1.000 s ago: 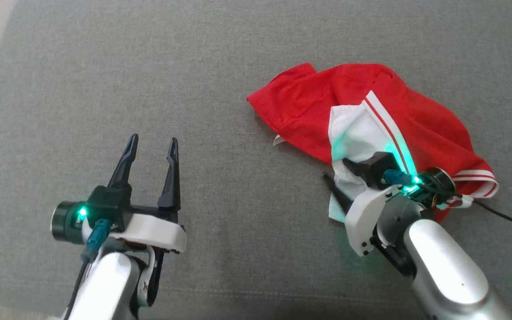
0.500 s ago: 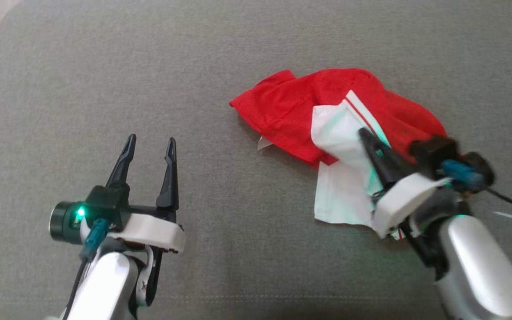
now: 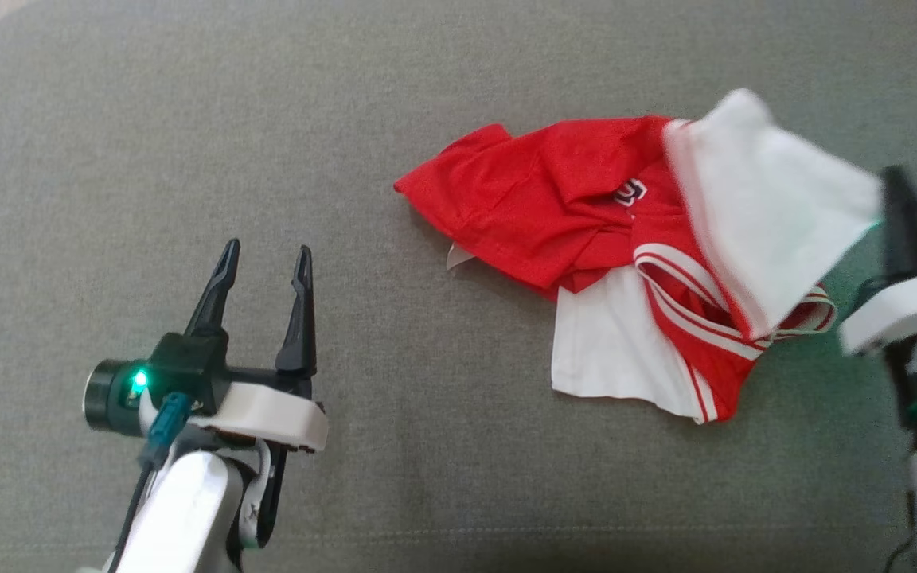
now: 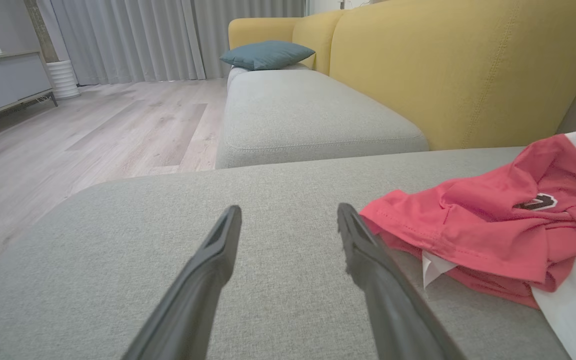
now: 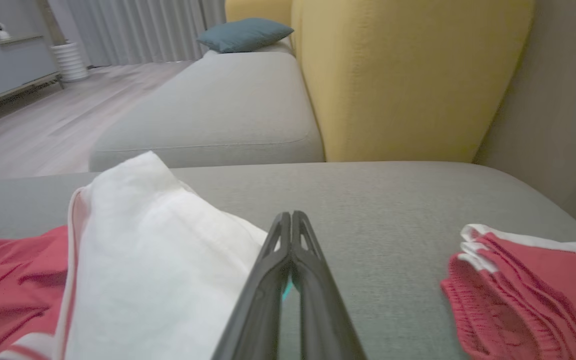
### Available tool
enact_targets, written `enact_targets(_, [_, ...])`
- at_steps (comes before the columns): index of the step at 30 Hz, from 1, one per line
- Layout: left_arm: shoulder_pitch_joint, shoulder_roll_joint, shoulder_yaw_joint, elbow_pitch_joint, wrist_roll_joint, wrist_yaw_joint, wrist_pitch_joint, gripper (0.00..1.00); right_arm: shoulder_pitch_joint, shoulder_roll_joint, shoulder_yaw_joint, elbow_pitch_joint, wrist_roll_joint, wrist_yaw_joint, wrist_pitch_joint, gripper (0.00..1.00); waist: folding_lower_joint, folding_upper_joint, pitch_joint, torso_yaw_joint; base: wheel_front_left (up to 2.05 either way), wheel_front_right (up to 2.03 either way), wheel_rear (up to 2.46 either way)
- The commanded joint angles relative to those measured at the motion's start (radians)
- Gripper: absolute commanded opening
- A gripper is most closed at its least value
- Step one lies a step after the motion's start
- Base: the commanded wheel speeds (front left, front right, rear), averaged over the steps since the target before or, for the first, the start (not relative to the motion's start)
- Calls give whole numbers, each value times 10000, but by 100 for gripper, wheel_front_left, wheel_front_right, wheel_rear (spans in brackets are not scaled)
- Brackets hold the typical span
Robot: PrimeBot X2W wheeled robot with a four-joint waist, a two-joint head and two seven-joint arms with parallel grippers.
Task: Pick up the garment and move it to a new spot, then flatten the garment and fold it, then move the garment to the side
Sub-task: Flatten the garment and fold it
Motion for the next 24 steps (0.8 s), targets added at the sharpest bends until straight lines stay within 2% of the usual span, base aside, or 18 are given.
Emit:
enact_targets(1, [-496, 180, 309, -365, 116, -35, -119, 100, -802, -312, -124, 245, 120, 39, -393, 0, 0, 0, 170, 66, 0, 0, 0])
enact_targets(9, [-670, 246, 296, -344, 156, -44, -120, 100, -2271, -839, -167, 2742, 149, 39, -2000, 0, 0, 0, 578, 132, 0, 0, 0])
enact_targets(10, [-670, 246, 296, -344, 156, -44, -120, 100, -2271, -839, -167, 2742, 149, 39, -2000, 0, 0, 0, 578, 132, 0, 0, 0])
enact_targets(11, [-678, 256, 297, -341, 157, -43, -120, 100, -2401, -887, -64, 2997, 114, 39, -2174, 37, 0, 0, 597, 127, 0, 0, 0])
enact_targets(12, [-684, 263, 297, -340, 159, -41, -120, 100, -2514, -936, 30, 3226, 64, 39, -2360, 100, 0, 0, 607, 121, 0, 0, 0])
enact_targets(15, [-667, 275, 287, -314, 161, -19, -120, 100, -2688, -959, 228, 3581, -106, 39, -3006, 100, 0, 0, 546, 77, 0, 0, 0])
enact_targets(18, [-604, 286, 278, -263, 143, 6, -120, 100, -2565, -908, 361, 3398, -226, 39, -3424, 100, 0, 0, 355, 8, 0, 0, 0])
enact_targets(24, [-381, 312, 281, -234, 76, 54, -120, 100, -1282, -556, 834, 1702, -394, 39, -3642, 100, 0, 0, -156, -69, 0, 0, 0])
